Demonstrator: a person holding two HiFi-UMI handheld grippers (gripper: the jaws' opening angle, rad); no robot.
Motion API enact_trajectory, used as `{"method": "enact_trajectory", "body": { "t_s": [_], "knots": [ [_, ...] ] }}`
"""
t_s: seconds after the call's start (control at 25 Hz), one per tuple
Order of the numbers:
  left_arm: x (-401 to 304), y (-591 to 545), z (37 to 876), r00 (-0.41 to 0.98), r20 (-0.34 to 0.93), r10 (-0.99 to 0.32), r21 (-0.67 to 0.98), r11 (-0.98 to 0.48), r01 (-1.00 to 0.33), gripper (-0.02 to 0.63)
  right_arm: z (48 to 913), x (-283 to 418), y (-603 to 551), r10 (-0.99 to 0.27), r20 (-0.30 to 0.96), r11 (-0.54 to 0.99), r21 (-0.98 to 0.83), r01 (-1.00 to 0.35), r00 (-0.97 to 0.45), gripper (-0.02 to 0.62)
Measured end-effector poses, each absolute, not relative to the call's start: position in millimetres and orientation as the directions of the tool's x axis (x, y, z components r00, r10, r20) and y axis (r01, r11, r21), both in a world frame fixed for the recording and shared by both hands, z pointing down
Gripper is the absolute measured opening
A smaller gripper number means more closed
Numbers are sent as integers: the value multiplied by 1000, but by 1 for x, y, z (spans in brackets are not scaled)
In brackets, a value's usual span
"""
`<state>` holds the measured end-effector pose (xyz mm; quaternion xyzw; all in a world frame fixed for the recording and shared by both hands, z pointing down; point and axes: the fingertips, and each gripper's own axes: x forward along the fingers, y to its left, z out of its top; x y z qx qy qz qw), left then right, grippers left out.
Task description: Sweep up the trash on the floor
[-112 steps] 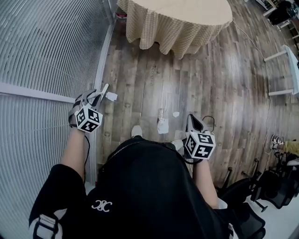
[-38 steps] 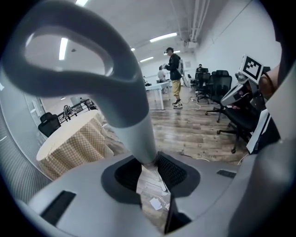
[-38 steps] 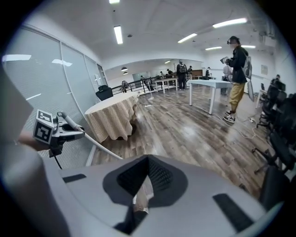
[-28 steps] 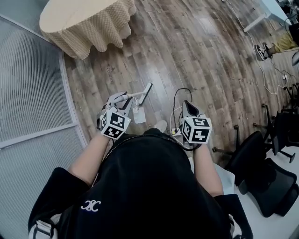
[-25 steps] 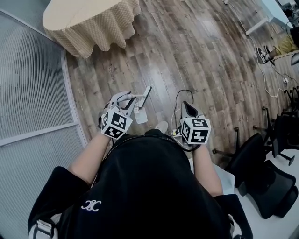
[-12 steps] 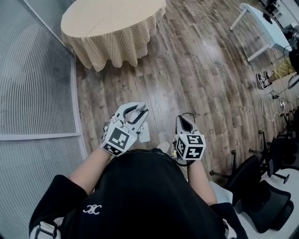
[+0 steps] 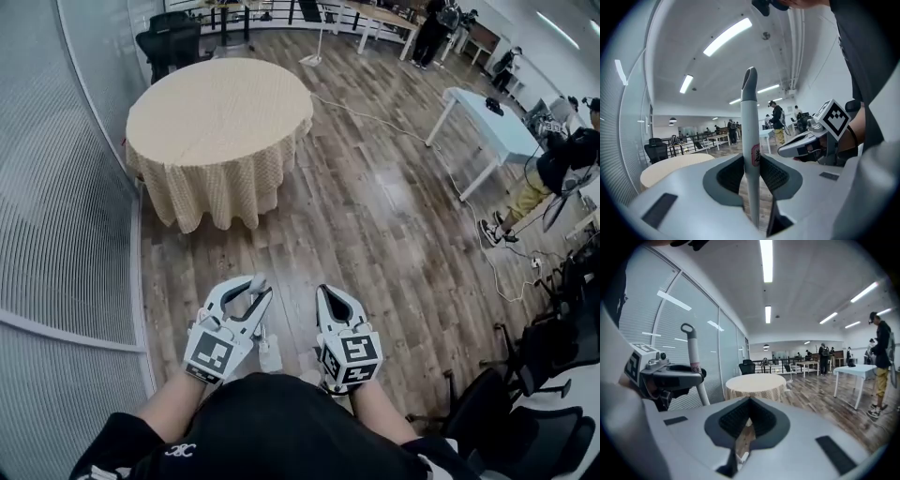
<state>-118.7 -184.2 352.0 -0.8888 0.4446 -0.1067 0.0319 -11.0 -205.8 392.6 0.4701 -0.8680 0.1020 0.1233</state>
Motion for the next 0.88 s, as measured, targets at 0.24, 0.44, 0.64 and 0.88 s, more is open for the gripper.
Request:
{"method": "enact_trajectory", "body": {
  "t_s": [0.24,0.44,0.64,0.88],
  "knots": [
    [-127,-205,341,500,170,-849,-77,-517,-852,103,334,-19,-227,-842,175,511,-39,-859,-510,12],
    [-132,-186,334,498,167,-851,-66,-514,-855,103,320,-34,-210,-829,159,537,-40,-843,-536,14],
    [-134,-178,340,505,164,-847,-48,-519,-854,104,328,-45,-201,-809,180,565,-27,-825,-560,14],
    [-137,-174,348,524,182,-832,-37,-539,-842,104,334,-51,-197,-820,194,545,-23,-838,-539,14]
  ]
}}
